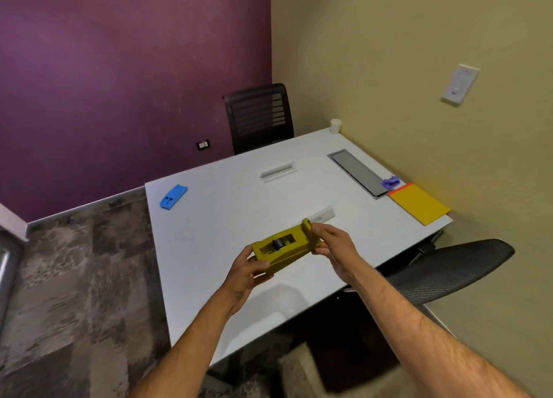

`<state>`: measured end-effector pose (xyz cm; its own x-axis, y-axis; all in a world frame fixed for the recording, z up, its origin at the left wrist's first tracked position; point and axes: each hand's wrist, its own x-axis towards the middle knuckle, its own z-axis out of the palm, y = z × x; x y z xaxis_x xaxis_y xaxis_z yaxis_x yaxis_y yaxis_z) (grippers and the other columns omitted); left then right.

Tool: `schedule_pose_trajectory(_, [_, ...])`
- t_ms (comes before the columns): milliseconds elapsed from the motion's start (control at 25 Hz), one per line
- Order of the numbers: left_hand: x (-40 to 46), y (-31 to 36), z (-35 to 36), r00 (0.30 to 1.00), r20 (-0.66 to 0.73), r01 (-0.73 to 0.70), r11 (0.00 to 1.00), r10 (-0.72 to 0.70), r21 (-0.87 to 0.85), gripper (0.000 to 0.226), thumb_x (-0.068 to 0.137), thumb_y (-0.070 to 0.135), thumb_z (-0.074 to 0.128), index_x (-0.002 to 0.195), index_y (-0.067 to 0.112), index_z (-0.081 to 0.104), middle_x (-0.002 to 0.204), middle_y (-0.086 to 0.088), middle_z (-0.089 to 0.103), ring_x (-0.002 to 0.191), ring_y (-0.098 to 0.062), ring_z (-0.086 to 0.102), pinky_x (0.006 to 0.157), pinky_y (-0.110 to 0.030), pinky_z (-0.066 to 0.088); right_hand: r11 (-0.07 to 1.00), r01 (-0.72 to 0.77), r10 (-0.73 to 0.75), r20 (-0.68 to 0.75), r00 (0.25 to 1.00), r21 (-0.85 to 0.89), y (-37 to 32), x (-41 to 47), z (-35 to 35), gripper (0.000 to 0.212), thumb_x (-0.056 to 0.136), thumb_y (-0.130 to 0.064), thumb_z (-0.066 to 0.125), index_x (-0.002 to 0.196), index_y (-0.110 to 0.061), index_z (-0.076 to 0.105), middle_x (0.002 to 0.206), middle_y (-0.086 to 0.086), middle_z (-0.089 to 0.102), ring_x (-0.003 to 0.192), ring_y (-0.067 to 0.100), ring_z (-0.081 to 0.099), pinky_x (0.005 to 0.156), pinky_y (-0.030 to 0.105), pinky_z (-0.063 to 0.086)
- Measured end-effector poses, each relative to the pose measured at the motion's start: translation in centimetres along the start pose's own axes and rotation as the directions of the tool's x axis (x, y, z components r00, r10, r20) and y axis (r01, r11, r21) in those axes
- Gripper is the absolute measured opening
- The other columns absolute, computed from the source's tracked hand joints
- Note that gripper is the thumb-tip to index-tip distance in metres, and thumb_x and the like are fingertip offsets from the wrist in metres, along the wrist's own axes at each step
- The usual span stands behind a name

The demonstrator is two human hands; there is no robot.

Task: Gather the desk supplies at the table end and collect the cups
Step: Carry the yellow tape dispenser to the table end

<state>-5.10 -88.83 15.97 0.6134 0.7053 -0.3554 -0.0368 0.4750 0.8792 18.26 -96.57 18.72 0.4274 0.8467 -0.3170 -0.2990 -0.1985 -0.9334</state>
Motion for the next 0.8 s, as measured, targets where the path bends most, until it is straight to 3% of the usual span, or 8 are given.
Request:
schedule_pose_trajectory(240, [3.7,-1.9,8.2,0.99,-0.125,-0.056,0.997,0.061,0.044,0.045,0.086,0.014,0.075,0.128,0.025,0.061,0.121,-0.004,0.071,0.11,-0.022,0.069,0.087,-0.032,0.058,0.995,0.037,-0.038,-0.004,0.999,-0.089,-2.1,3.6,-7.5,0.032,0.088,-0.027,0.073,0.117,-0.017,0.072,0.118,0.007,0.07,0.104,0.024,0.066,0.075,0.03,0.052])
schedule_pose_trajectory(440, [8.5,-1.7,11.6,0.984,-0.165,-0.055,0.991,0.075,0.123,0.042,0.088,0.017,0.075,0.127,0.029,0.063,0.127,0.0,0.065,0.114,-0.02,0.067,0.09,-0.033,0.058,0.996,0.03,-0.033,-0.043,0.999,-0.079,-3.1,7.7,-11.7,0.03,0.09,-0.025,0.07,0.119,-0.016,0.071,0.117,0.008,0.071,0.106,0.025,0.067,0.076,0.031,0.055])
schedule_pose_trajectory(680, [19.0,1.0,15.1,0.999,-0.032,-0.025,0.992,0.03,0.125,0.042,0.088,0.007,0.072,0.127,0.021,0.064,0.129,-0.005,0.066,0.109,-0.02,0.07,0.084,-0.03,0.059,0.995,0.055,-0.067,-0.154,0.986,-0.077,-5.9,13.8,-17.0,0.032,0.091,-0.021,0.069,0.122,-0.016,0.069,0.117,0.005,0.071,0.107,0.023,0.068,0.087,0.037,0.057])
schedule_pose_trajectory(800, [23.6,1.8,17.4,1.0,0.008,-0.031,0.995,0.03,0.099,0.055,0.078,0.013,0.08,0.13,0.018,0.063,0.132,-0.006,0.065,0.112,-0.024,0.069,0.089,-0.034,0.059,0.991,0.065,-0.088,-0.196,0.977,-0.118,-7.6,16.6,-20.0,0.035,0.088,-0.018,0.072,0.122,-0.017,0.069,0.12,0.003,0.07,0.107,0.023,0.068,0.089,0.039,0.057])
